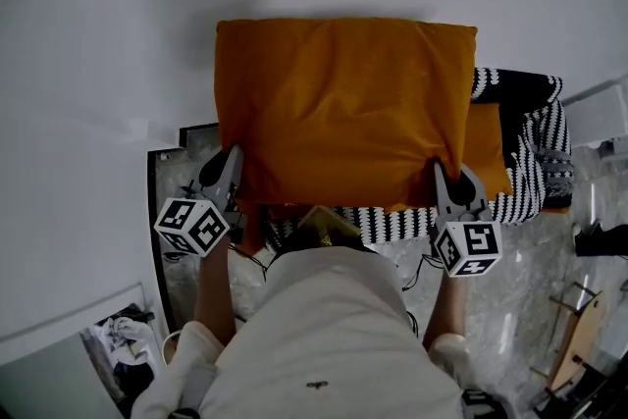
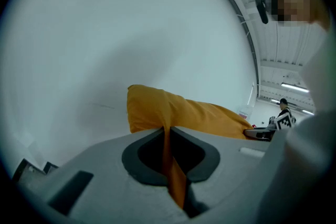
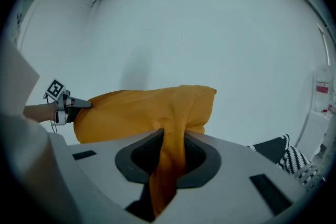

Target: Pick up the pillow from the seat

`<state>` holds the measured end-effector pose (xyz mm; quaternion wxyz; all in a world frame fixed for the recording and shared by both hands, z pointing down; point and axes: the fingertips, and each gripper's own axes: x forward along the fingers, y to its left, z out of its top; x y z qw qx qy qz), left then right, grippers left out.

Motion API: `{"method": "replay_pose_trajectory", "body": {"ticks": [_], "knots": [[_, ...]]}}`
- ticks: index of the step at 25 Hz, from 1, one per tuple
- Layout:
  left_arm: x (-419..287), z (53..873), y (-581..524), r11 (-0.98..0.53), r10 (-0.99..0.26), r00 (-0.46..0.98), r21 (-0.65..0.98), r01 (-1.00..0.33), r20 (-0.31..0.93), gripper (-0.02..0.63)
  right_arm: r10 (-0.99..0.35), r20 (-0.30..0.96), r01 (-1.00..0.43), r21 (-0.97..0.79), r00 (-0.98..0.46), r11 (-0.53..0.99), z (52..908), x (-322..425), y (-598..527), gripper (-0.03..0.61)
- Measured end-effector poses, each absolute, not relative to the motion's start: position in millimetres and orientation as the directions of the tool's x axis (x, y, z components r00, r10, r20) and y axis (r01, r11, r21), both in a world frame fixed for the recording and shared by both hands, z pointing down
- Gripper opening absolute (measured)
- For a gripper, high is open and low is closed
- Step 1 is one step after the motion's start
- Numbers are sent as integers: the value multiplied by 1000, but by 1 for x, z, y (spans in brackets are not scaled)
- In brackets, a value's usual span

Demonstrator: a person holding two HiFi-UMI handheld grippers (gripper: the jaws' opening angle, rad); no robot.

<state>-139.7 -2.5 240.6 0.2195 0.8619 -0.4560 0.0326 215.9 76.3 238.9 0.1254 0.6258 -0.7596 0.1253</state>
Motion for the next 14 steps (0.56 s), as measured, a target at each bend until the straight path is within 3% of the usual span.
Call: {"method": "replay_pose_trajectory", "body": {"ticks": [14], "knots": [[-137,237,-7,-478,-780,573,351,-805,251,21,-918,346,-981,-30,-192,193,237,220,69,69]]}}
